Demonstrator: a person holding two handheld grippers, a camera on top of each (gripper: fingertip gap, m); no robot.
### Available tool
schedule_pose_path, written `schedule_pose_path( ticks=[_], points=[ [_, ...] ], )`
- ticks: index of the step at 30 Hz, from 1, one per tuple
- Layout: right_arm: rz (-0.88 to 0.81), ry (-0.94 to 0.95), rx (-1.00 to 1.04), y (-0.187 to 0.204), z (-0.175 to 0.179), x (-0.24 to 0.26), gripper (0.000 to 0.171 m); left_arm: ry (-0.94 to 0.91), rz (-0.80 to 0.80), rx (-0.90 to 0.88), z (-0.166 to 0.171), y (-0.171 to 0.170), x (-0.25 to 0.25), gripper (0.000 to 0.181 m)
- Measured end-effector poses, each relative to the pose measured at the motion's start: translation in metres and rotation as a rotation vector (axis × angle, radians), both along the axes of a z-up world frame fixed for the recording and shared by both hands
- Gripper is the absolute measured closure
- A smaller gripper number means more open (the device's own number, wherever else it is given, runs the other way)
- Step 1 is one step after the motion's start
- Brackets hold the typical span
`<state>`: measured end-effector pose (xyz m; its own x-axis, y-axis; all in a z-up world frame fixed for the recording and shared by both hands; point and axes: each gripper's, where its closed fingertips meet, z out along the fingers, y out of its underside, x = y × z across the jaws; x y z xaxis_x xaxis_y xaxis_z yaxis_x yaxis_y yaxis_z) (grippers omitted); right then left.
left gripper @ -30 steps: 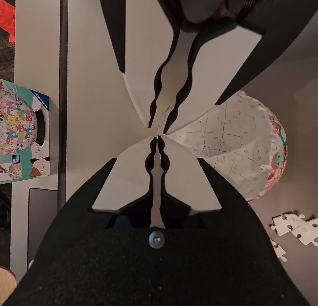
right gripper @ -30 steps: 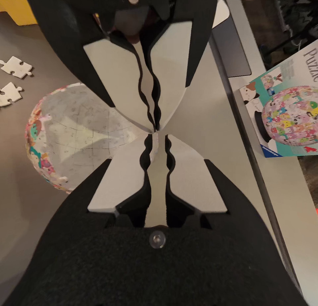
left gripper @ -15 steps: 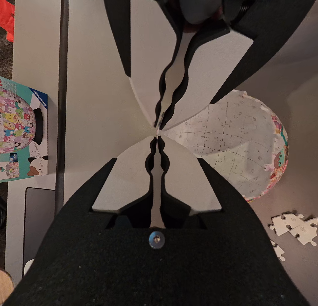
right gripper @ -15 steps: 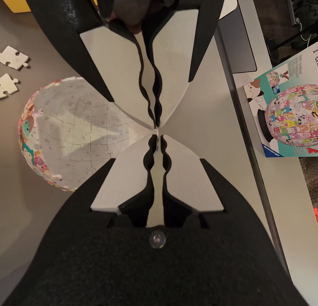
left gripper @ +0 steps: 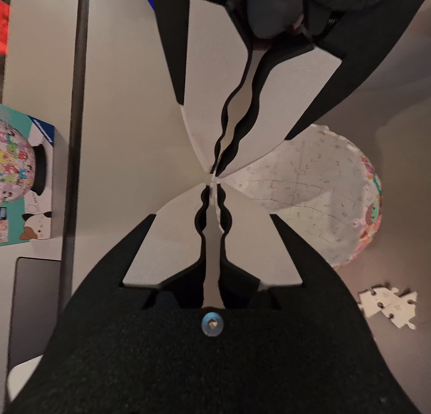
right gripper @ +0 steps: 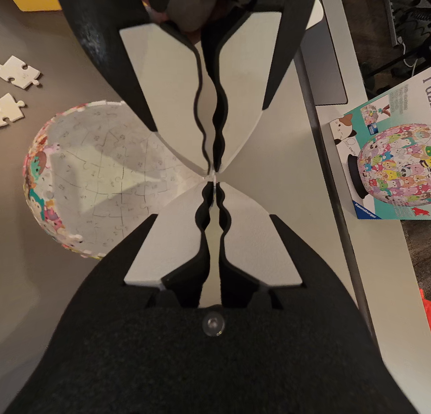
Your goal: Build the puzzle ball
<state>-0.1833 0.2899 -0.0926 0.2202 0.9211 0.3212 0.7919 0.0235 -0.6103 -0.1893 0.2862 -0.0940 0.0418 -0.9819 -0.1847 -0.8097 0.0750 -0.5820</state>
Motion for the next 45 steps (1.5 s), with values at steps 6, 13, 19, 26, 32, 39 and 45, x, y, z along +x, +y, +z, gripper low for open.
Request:
schedule_pose_path(
  ticks=[6,13,19,26,32,39,45],
  points=[
    [0.006,0.026,0.028,-0.002,0.006,-0.003,0.169,-0.135,0.073,-0.164,0.026,-0.007,-0.025,0.16],
    [0.006,0.038,0.014,-0.004,-0.003,-0.003,0.169,-0.214,0.152,-0.163,0.046,-0.012,-0.049,0.156],
    [0.026,0.029,0.047,-0.004,-0.005,-0.002,0.169,-0.174,0.157,-0.232,0.024,-0.007,-0.042,0.156],
    [0.034,-0.064,0.093,-0.002,-0.009,-0.001,0.169,-0.205,0.176,-0.29,0.023,0.006,-0.035,0.157],
    [0.015,-0.085,0.081,-0.001,-0.01,0.0,0.169,-0.183,0.154,-0.269,0.021,0.004,-0.029,0.157],
    [-0.035,-0.121,0.074,0.003,-0.011,0.004,0.169,-0.141,0.129,-0.243,0.014,0.002,-0.021,0.157],
    [-0.054,-0.132,0.081,0.006,-0.012,0.006,0.169,-0.087,0.108,-0.239,0.01,0.003,-0.016,0.158]
  ],
)
